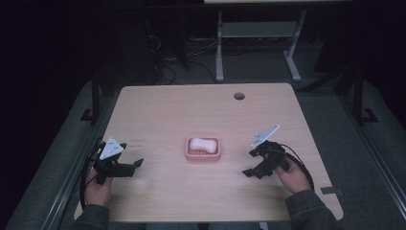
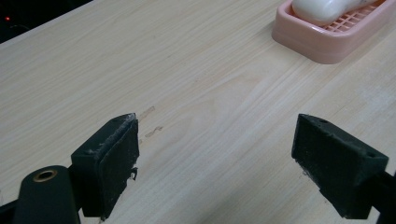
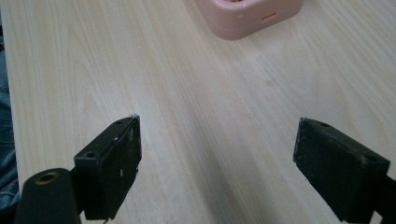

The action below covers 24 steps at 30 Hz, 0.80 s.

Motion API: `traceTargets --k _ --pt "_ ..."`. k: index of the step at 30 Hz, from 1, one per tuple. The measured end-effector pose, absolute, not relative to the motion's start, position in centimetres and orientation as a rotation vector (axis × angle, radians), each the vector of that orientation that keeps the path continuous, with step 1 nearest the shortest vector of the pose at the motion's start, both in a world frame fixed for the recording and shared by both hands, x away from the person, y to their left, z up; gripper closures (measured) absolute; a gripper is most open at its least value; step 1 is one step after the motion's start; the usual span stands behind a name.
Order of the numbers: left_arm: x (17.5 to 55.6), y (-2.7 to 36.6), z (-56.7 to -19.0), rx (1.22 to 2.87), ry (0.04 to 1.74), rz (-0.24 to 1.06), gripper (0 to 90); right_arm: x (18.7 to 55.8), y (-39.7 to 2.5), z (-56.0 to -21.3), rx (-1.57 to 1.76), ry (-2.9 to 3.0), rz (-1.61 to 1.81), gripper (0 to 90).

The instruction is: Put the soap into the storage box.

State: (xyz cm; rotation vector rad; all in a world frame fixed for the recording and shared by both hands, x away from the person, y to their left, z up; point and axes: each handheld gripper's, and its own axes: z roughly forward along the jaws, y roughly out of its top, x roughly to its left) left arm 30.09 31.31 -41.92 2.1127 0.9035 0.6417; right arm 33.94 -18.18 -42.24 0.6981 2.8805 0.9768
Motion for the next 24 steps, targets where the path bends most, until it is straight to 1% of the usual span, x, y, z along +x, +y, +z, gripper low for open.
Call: traceTargets --k 24 --pt "30.1 31.1 -42.0 2.12 0.897 0.641 14.5 31.0 -20.7 -43.8 0.783 2.862 1.018 14.4"
